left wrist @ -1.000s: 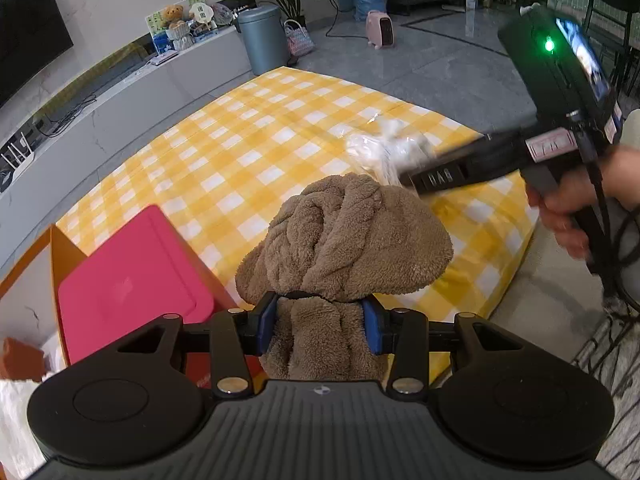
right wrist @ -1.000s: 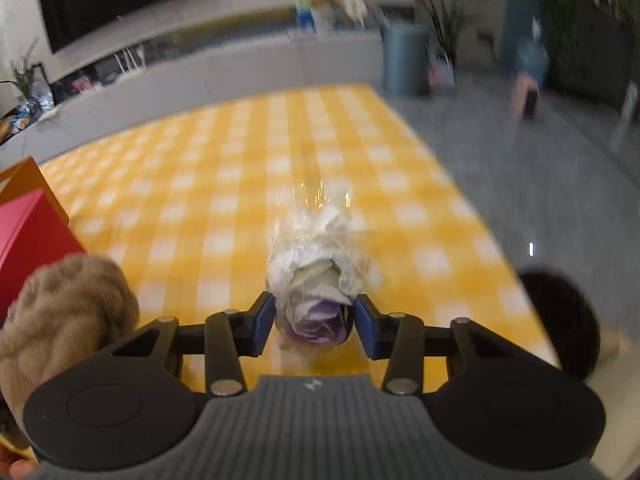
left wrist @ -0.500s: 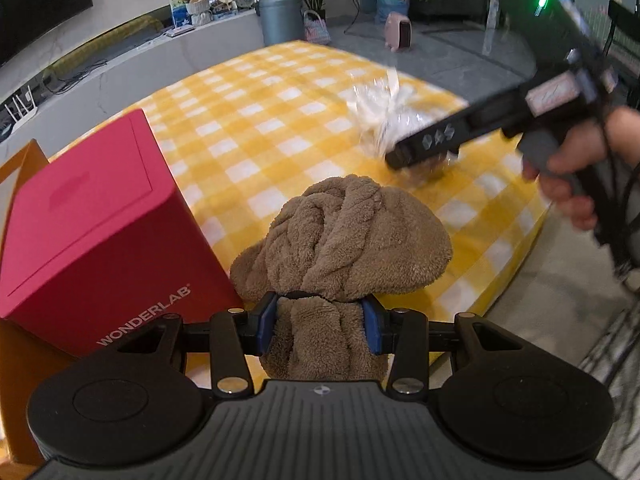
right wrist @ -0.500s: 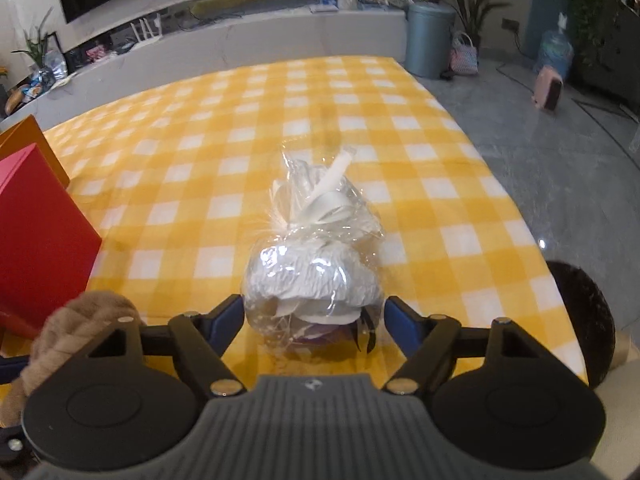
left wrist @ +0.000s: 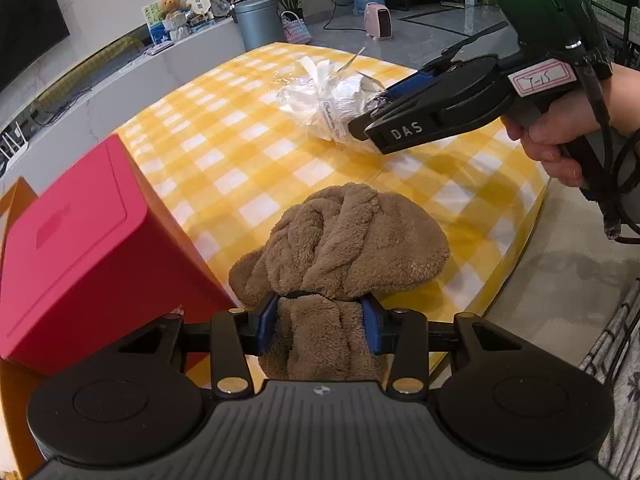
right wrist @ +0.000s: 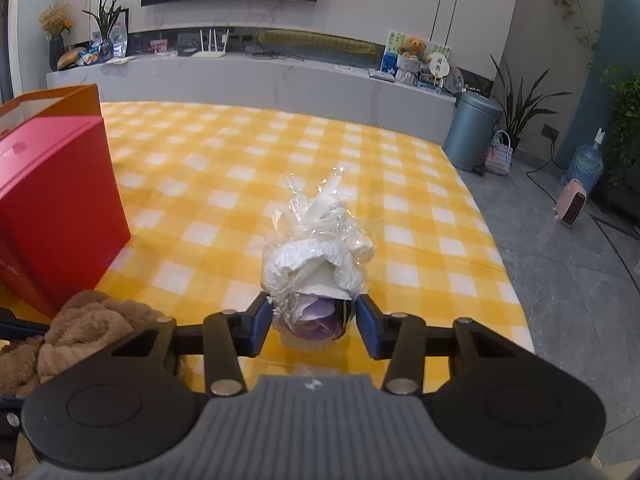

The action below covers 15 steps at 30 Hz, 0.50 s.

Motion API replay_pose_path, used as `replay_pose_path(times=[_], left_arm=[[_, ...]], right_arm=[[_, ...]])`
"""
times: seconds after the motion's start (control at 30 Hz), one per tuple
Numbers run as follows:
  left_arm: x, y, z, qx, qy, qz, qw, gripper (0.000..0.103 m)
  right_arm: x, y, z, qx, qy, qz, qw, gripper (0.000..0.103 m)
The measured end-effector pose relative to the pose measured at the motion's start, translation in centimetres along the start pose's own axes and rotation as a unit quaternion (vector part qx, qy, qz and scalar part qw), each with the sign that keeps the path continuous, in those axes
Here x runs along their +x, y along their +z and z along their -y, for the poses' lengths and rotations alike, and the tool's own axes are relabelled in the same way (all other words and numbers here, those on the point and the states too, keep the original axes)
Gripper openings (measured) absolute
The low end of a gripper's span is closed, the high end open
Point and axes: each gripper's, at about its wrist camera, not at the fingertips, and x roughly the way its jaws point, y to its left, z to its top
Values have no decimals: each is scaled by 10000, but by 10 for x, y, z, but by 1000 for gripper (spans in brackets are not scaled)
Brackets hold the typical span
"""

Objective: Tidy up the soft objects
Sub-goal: 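Lift the towel with the left tool while the right tool lifts the flower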

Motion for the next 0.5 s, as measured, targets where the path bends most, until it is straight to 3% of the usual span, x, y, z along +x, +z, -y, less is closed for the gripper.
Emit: replay_pose_path(times=[0.27, 0.5], left_arm=[[-28, 31, -8, -34, -149, 342, 9993, 49], [-36, 64, -33, -318, -870, 408, 9949, 47]], right_arm=[[0, -3, 15, 372, -10, -149, 9992, 44], [-4, -3, 41, 1100, -108, -128, 9938, 42]])
